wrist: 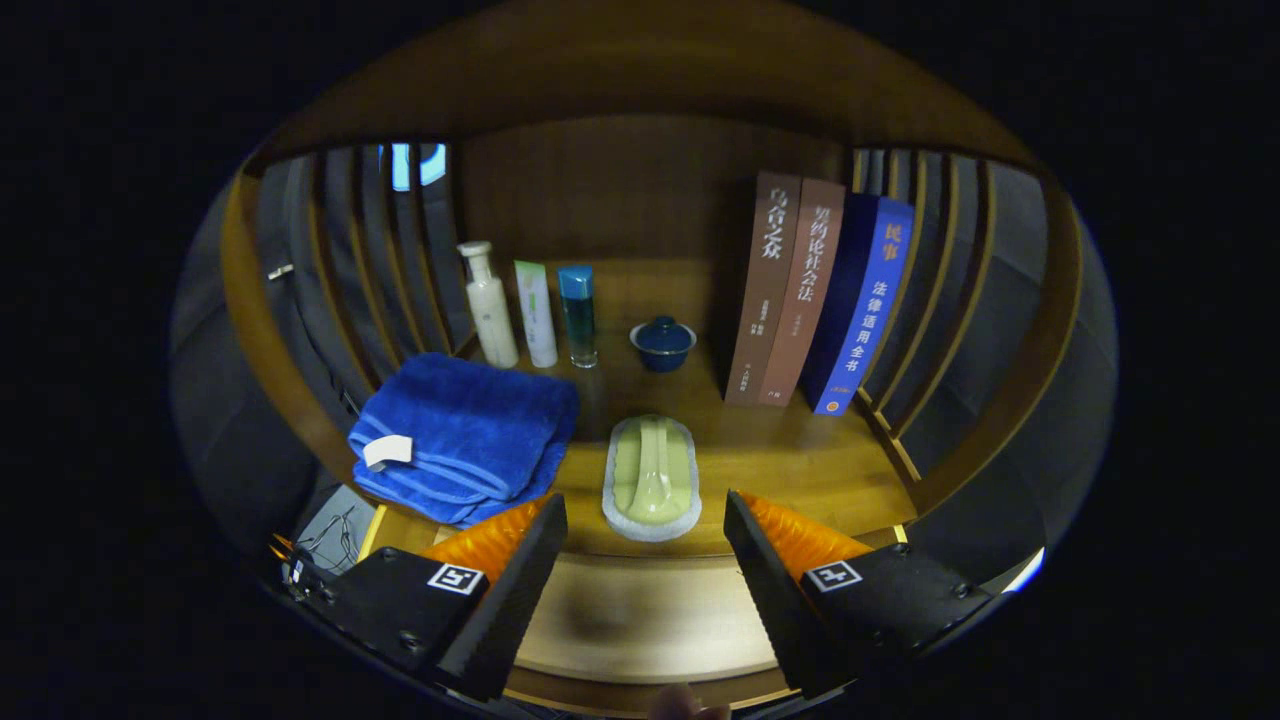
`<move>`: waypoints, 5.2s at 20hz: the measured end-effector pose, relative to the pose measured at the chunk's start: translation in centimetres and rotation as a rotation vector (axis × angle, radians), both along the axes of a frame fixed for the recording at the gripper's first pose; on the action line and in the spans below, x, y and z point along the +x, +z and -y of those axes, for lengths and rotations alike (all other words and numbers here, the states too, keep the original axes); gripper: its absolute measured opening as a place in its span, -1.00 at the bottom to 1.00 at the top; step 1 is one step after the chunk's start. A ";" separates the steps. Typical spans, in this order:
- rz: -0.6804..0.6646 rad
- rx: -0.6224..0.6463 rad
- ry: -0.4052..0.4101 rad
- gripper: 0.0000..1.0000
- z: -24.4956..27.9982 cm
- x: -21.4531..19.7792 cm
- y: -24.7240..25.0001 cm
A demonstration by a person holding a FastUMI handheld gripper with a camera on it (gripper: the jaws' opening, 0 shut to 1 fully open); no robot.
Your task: Pull open the drawer, take out the items inside it, and place them on the countertop above the cabinet.
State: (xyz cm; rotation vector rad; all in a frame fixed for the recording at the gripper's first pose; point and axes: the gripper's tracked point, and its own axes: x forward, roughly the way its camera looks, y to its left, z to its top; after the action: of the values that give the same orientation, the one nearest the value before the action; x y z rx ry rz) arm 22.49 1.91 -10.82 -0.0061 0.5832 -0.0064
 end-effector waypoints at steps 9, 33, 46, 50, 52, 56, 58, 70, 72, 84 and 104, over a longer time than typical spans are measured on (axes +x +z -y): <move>0.327 -0.017 -0.011 1.00 0.1 -11.6 1.2; 0.474 -0.031 0.004 1.00 -1.4 -20.3 -12.7; 0.463 -0.030 -0.013 1.00 -1.2 -18.6 -14.0; 0.452 -0.030 -0.018 1.00 -1.2 -17.7 -14.2; 0.442 -0.023 -0.019 0.99 -1.2 -16.9 -14.3; 0.454 -0.024 -0.012 0.99 -1.0 -15.1 -13.7; 0.472 -0.030 -0.010 0.99 -0.9 -14.0 -13.2; 0.477 -0.036 -0.012 1.00 -0.8 -8.5 -13.5; 0.476 -0.036 -0.012 1.00 -0.9 -7.6 -13.5; 0.474 -0.042 -0.015 1.00 -0.8 -2.4 -14.0; 0.468 -0.061 0.013 0.99 -1.5 -3.0 -11.4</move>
State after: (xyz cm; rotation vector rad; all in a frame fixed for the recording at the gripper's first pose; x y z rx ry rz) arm 19.45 3.42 -22.23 -0.0655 0.1144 -0.0128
